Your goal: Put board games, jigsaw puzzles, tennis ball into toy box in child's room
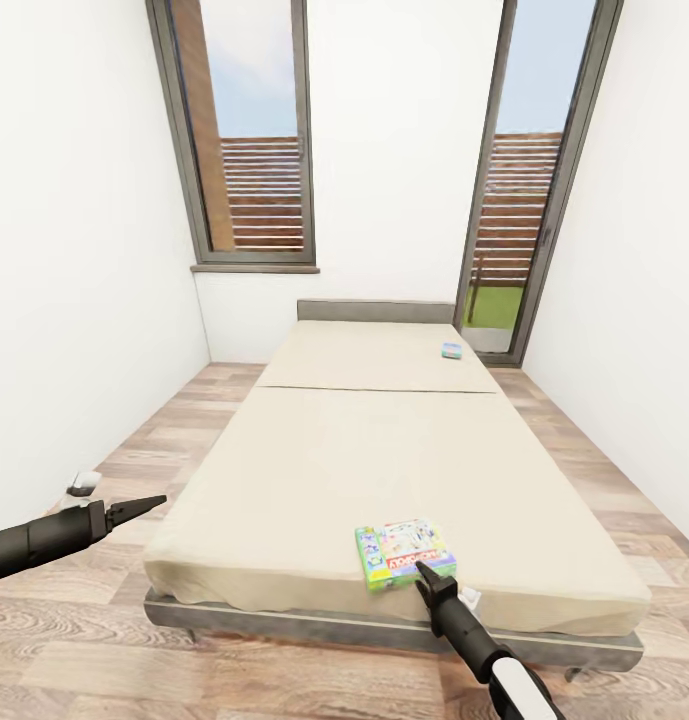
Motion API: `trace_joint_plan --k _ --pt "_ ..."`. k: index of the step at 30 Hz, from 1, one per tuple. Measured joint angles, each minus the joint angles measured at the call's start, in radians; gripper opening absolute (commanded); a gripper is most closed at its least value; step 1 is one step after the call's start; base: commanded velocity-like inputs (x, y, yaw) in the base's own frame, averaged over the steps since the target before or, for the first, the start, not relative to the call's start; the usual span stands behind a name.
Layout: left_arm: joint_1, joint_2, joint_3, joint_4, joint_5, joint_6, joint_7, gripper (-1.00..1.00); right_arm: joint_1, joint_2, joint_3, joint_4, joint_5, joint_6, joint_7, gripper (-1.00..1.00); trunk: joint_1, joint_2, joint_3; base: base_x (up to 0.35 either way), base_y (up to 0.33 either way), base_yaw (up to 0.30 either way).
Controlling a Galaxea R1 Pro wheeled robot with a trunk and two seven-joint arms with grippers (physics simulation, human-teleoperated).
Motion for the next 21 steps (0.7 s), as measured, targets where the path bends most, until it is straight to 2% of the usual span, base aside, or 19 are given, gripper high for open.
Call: trace_joint_plan --k 5,21 --pt "0.000 0.000 0.000 0.000 0.001 0.000 0.000 1.00 0.000 -0.002 0.000 0.000 0.001 0.000 0.001 -1.00 0.000 0.000 0.000 0.001 0.000 0.000" --pt "0.000 0.000 0.000 -0.002 0.003 0.000 0.000 1.00 0.000 -0.004 0.000 0.000 -0.001 0.001 0.001 -1.00 -0.061 0.112 0.050 0.000 0.000 0.000"
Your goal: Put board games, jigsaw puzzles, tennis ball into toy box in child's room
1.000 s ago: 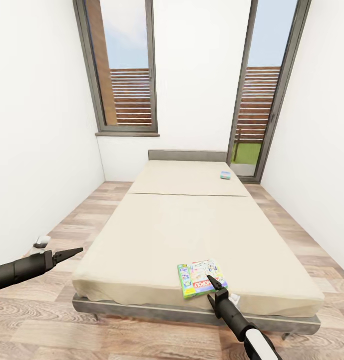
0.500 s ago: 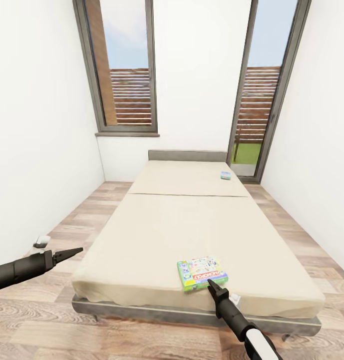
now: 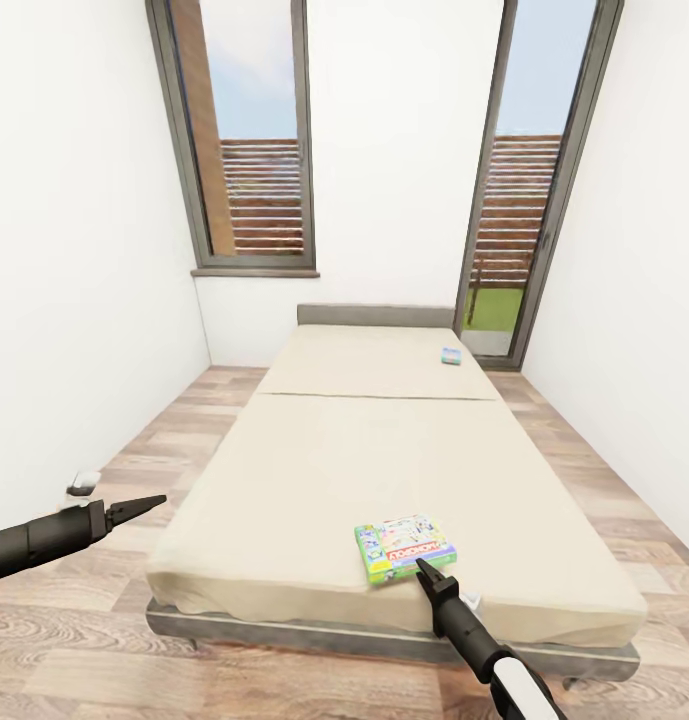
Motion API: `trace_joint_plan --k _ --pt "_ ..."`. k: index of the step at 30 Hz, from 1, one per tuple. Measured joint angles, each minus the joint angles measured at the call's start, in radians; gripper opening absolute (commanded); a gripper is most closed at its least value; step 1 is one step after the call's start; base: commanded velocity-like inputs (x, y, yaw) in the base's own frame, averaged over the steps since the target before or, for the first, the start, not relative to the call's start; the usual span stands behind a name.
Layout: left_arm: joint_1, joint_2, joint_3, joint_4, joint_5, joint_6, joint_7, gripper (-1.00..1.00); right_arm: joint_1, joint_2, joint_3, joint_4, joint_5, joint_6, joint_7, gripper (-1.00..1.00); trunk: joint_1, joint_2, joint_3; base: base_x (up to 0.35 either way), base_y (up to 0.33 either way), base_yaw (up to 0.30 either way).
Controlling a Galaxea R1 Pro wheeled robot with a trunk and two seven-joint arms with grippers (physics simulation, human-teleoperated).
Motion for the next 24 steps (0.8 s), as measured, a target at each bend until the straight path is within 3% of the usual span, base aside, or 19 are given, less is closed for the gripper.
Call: trace_joint_plan --k 8,19,21,24 --pt "0.000 0.001 0.000 0.000 0.000 0.000 0.000 1.00 0.000 -0.003 0.001 -0.002 -0.001 0.001 0.000 -1.00 -0.031 0.056 0.025 0.000 0.000 0.000" --pt "0.000 0.002 0.001 0.000 -0.001 0.000 0.000 1.00 -0.006 -0.009 0.021 -0.131 0.003 0.039 -0.016 -1.00 -0.073 0.133 0.060 0.000 0.000 0.000" --pt "0.000 0.002 0.001 0.000 0.000 0.000 0.000 1.00 -0.006 -0.009 0.029 -0.159 0.031 0.044 -0.017 -1.00 -0.081 0.147 0.066 0.000 0.000 0.000" --pt "0.000 0.003 0.002 0.000 -0.001 0.000 0.000 1.00 -0.007 -0.009 0.035 -0.207 0.116 0.071 -0.019 -1.00 -0.092 0.168 0.075 0.000 0.000 0.000"
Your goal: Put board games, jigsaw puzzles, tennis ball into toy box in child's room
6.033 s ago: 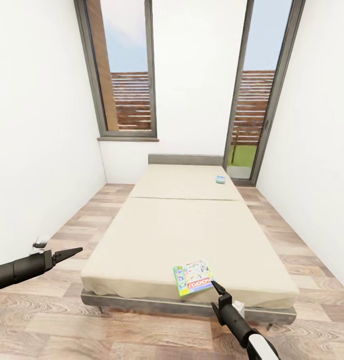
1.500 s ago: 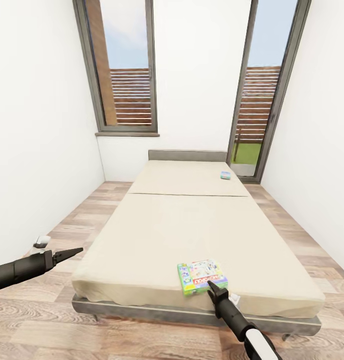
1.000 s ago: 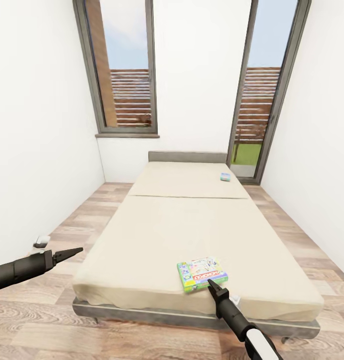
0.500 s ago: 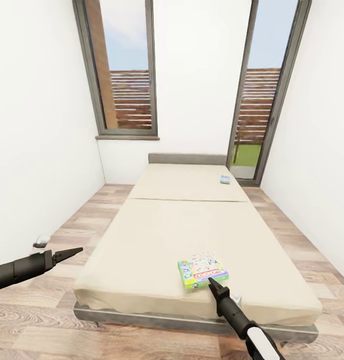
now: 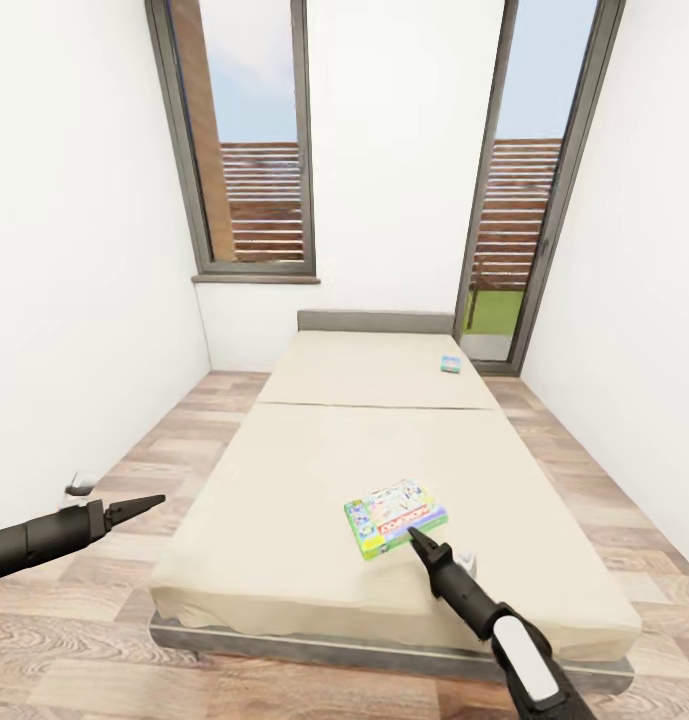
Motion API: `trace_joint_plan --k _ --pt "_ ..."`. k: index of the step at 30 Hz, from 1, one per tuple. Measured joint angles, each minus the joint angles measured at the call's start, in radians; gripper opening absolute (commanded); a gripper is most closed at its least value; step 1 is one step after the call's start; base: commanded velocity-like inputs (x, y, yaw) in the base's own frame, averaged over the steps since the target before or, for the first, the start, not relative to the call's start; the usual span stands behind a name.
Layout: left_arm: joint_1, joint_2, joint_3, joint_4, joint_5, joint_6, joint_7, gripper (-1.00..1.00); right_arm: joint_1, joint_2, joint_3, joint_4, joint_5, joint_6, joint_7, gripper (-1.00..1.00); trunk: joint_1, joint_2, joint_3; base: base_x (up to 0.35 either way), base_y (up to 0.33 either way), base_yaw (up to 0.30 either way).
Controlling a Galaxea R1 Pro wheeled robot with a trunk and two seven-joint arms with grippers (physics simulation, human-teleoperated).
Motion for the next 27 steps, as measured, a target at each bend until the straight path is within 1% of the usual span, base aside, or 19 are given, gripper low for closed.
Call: trace_joint_plan --k 1,3,5,7,9,12,13,15,19,27 --pt "0.000 0.001 0.000 0.000 0.000 0.000 0.000 1.00 -0.001 0.001 -0.001 -0.014 0.026 0.021 -0.001 -1.00 -0.004 0.007 0.003 0.000 0.000 0.000" --pt "0.000 0.002 0.001 0.000 0.000 0.000 0.000 1.00 -0.009 0.001 0.000 -0.041 0.049 0.060 -0.001 -1.00 -0.012 0.021 0.009 0.000 0.000 0.000" --pt "0.000 0.003 0.001 0.000 0.000 0.000 0.000 1.00 -0.020 0.000 0.002 -0.073 0.065 0.096 0.000 -1.00 -0.019 0.035 0.016 0.000 0.000 0.000" --pt "0.000 0.004 0.002 0.000 0.000 0.000 0.000 1.00 -0.026 -0.003 0.003 -0.086 0.078 0.111 0.001 -1.00 -0.027 0.049 0.022 0.000 0.000 0.000" --pt "0.000 0.004 0.002 0.000 0.000 0.000 0.000 1.00 -0.030 -0.027 0.003 -0.093 0.089 0.121 0.005 -1.00 -0.034 0.063 0.028 0.000 0.000 0.000" --pt "0.000 0.004 0.002 0.000 0.000 0.000 0.000 1.00 -0.033 -0.071 0.004 -0.096 0.095 0.146 0.012 -1.00 -0.046 0.084 0.038 0.000 0.000 0.000" --pt "0.000 0.004 0.002 0.000 -0.001 0.000 0.000 1.00 -0.033 -0.080 0.004 -0.097 0.094 0.156 0.019 -1.00 -0.050 0.091 0.041 0.000 0.000 0.000" --pt "0.000 0.003 0.002 0.000 -0.001 0.000 0.000 1.00 -0.032 -0.090 0.004 -0.101 0.091 0.165 0.057 -1.00 -0.058 0.105 0.047 0.000 0.000 0.000" --pt "0.000 0.002 0.002 0.000 -0.001 0.000 0.000 1.00 -0.031 -0.095 0.006 -0.105 0.094 0.162 0.134 -1.00 -0.073 0.133 0.060 0.000 0.000 0.000" --pt "0.000 0.001 0.002 0.000 -0.002 0.000 0.000 1.00 -0.030 -0.094 0.005 -0.106 0.097 0.159 0.158 -1.00 -0.103 0.189 0.085 0.000 0.000 0.000"
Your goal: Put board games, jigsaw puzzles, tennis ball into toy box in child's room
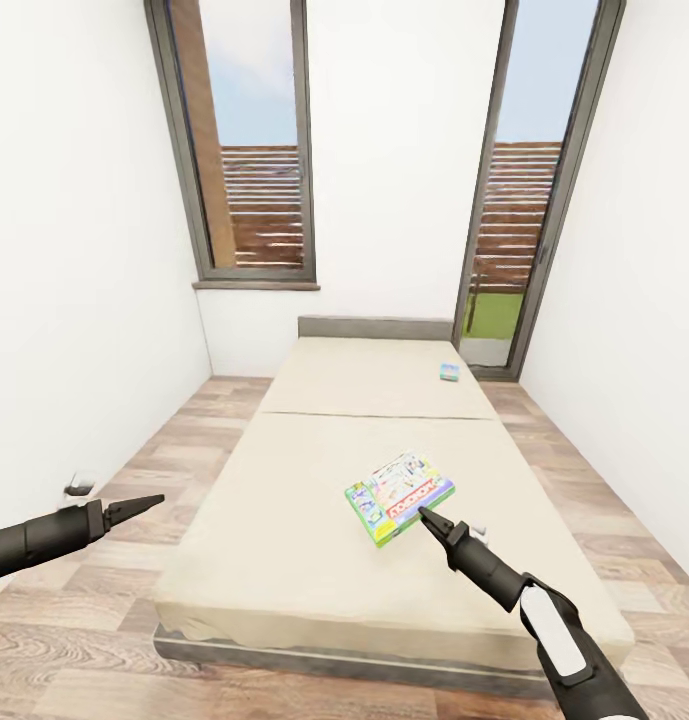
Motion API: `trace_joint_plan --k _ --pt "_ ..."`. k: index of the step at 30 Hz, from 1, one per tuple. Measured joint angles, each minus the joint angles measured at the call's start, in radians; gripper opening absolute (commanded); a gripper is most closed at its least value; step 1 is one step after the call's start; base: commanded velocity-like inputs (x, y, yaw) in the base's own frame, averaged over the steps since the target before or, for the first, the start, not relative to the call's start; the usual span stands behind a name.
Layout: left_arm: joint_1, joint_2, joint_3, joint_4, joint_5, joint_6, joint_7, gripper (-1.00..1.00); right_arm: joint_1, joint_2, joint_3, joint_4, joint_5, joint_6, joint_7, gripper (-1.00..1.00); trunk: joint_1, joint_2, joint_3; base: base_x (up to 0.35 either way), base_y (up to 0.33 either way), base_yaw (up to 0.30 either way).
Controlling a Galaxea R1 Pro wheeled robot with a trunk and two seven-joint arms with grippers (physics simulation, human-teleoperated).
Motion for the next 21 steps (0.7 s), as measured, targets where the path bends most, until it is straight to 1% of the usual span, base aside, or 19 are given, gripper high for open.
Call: trace_joint_plan --k 5,12,14,17,19,21 --pt "0.000 0.001 0.000 0.000 0.000 0.000 0.000 1.00 0.000 0.001 -0.002 0.000 -0.001 0.001 -0.002 -1.00 -0.019 0.035 0.016 0.000 0.000 0.000" --pt "0.000 0.004 0.000 0.000 0.001 0.000 0.000 1.00 -0.003 -0.003 -0.003 0.000 0.005 0.004 -0.029 -1.00 -0.046 0.084 0.038 0.000 0.000 0.000" --pt "0.000 0.005 0.000 0.000 0.001 0.000 0.000 1.00 -0.005 -0.004 -0.003 -0.002 0.015 0.007 -0.064 -1.00 -0.054 0.098 0.044 0.000 0.000 0.000" --pt "0.000 0.006 -0.001 0.000 -0.001 0.000 0.002 1.00 -0.009 -0.005 -0.002 -0.045 0.052 0.011 -0.194 -1.00 -0.065 0.119 0.053 0.000 0.000 0.000" --pt "0.000 0.007 0.000 0.000 -0.003 0.000 0.003 1.00 -0.006 -0.005 -0.002 -0.067 0.063 0.021 -0.248 -1.00 -0.073 0.133 0.060 0.000 0.000 0.000" --pt "0.000 0.008 0.000 0.001 -0.006 0.000 0.009 1.00 -0.001 -0.004 -0.006 -0.087 0.066 0.032 -0.280 -1.00 -0.081 0.147 0.066 0.000 0.000 0.000"
